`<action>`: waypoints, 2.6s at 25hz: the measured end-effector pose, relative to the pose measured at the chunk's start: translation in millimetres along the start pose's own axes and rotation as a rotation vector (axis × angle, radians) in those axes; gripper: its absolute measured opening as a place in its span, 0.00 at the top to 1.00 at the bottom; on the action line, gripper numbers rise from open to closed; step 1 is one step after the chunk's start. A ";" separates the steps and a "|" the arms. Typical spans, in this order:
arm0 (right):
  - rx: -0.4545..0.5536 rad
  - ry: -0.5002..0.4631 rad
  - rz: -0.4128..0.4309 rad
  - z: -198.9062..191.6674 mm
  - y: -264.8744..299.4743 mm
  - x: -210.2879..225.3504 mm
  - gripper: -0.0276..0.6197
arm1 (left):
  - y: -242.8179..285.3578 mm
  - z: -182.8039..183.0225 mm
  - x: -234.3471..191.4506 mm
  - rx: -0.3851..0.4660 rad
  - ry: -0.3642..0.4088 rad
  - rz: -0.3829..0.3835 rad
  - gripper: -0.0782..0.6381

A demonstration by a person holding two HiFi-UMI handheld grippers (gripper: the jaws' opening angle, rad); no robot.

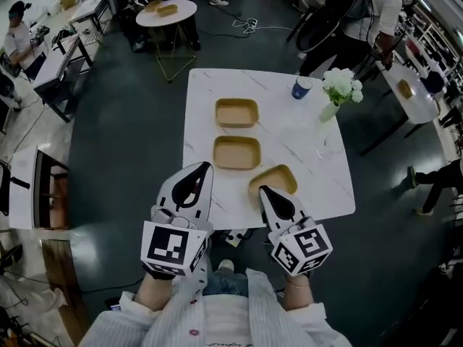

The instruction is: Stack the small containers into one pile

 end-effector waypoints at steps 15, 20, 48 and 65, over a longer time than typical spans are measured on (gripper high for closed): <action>-0.032 0.090 -0.206 25.7 114.1 48.0 0.94 | 124.6 -11.4 -106.0 -0.123 0.007 -0.190 0.87; -0.037 0.121 -0.265 23.2 129.4 56.5 0.94 | 155.0 -27.9 -116.1 -0.177 0.007 -0.265 0.87; -0.102 0.190 -0.319 -0.5 149.1 65.1 0.94 | 248.7 -134.4 -138.8 -0.485 -0.074 -0.241 0.78; -0.161 0.255 -0.365 -25.4 153.5 77.0 0.94 | 305.2 -225.0 -168.2 -0.734 -0.242 -0.125 0.66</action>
Point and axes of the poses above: the fingertips, and each gripper's own axes: y forward along the fingers, x to its right, z out of its top, the point moved 2 cm from there along -y, backward along the fingers, and after that the axes turned 1 degree about -z, right-handed, at the moved point
